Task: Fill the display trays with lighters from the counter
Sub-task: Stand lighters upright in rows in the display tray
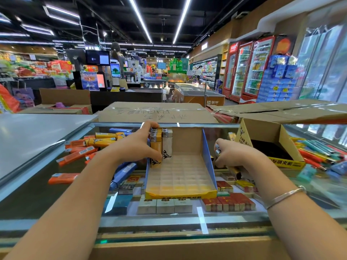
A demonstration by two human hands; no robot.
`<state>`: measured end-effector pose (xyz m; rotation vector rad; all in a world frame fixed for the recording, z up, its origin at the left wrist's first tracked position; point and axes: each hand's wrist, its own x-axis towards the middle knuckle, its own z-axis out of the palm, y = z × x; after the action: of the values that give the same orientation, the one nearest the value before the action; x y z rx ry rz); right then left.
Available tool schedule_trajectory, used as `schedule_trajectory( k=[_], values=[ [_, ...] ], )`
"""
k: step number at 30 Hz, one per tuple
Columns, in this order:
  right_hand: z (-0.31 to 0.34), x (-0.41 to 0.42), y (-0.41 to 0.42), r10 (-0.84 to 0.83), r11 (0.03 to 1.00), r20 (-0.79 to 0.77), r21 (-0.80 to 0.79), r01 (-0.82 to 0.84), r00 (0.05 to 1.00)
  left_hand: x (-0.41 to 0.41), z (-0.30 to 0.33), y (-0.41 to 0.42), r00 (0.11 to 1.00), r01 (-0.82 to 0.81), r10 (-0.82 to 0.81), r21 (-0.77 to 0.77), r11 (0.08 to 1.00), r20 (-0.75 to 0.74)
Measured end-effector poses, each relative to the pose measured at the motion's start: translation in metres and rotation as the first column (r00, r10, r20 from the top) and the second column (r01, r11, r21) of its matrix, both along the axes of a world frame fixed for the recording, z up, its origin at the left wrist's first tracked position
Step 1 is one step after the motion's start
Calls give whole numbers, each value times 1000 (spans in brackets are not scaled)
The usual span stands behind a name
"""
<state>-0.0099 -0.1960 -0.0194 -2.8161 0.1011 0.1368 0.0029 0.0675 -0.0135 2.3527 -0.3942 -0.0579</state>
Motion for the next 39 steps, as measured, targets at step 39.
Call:
schedule_trajectory(
  k=[39],
  values=[
    [60, -18, -5, -76, 649, 349, 729, -220, 934, -10, 6, -5, 999, 34, -34, 1, 999, -8]
  ],
)
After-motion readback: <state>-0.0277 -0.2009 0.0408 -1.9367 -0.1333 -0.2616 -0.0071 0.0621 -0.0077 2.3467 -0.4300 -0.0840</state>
